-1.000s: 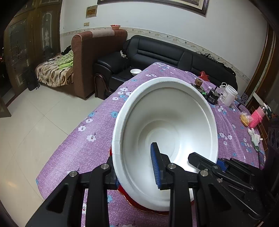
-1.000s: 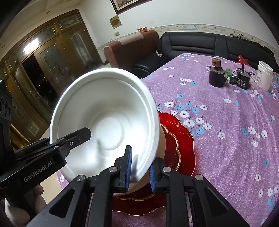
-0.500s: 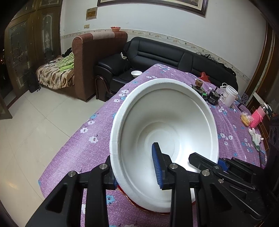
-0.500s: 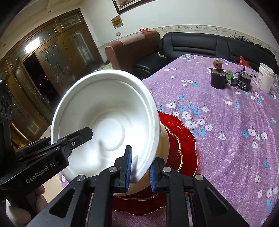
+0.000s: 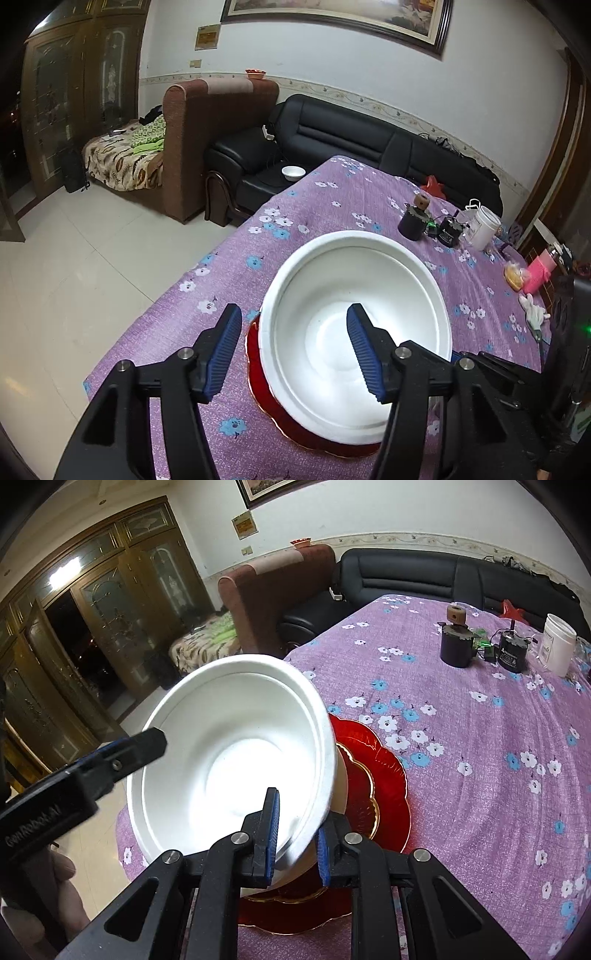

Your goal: Organize plates and bowls

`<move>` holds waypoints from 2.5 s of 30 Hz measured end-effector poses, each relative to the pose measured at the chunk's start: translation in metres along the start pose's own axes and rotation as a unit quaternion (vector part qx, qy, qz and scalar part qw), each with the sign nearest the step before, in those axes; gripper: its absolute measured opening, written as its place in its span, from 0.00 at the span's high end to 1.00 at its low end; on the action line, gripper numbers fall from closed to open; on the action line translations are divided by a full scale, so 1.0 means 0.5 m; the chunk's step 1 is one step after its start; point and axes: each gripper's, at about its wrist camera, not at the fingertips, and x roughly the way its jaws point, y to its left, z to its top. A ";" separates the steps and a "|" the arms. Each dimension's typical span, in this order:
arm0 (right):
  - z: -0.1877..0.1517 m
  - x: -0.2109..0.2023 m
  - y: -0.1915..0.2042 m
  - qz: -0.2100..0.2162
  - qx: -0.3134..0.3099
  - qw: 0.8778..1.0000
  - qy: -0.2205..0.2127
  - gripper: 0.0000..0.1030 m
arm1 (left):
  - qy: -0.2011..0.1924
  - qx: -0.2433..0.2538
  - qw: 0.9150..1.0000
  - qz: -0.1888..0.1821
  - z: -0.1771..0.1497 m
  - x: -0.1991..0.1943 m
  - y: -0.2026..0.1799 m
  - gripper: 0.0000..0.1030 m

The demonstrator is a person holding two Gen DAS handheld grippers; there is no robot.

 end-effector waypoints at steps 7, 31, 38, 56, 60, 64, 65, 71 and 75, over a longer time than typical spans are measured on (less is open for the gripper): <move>-0.001 0.003 0.006 -0.002 -0.004 1.000 0.000 0.80 | 0.000 -0.022 1.000 0.000 0.000 0.004 0.023 0.40; -0.010 -0.064 0.008 -0.027 0.008 0.998 -0.061 0.31 | 0.004 -0.072 0.997 -0.008 -0.020 0.013 0.094 0.29; -0.045 -0.120 -0.017 -0.049 0.046 0.993 -0.100 0.26 | -0.025 -0.039 0.998 0.029 -0.042 -0.015 0.067 0.28; -0.176 -0.178 -0.040 -0.123 0.075 0.984 -0.108 0.23 | -0.029 0.074 0.996 0.048 -0.166 -0.063 -0.076 0.13; -0.203 -0.190 -0.056 -0.139 0.085 0.981 -0.106 0.23 | -0.020 0.094 0.994 0.046 -0.186 -0.058 -0.118 0.13; -0.224 -0.200 -0.056 -0.176 0.085 0.974 -0.111 0.22 | -0.015 0.110 0.992 0.058 -0.199 -0.053 -0.146 0.13; -0.230 -0.204 -0.057 -0.183 0.083 0.973 -0.113 0.22 | -0.011 0.111 0.992 0.056 -0.200 -0.051 -0.150 0.13; -0.241 -0.209 -0.066 -0.181 0.085 0.974 -0.107 0.22 | -0.009 0.115 0.991 0.061 -0.194 -0.046 -0.168 0.13; -0.242 -0.208 -0.074 -0.180 0.087 0.974 -0.106 0.21 | -0.007 0.117 0.991 0.064 -0.193 -0.040 -0.176 0.13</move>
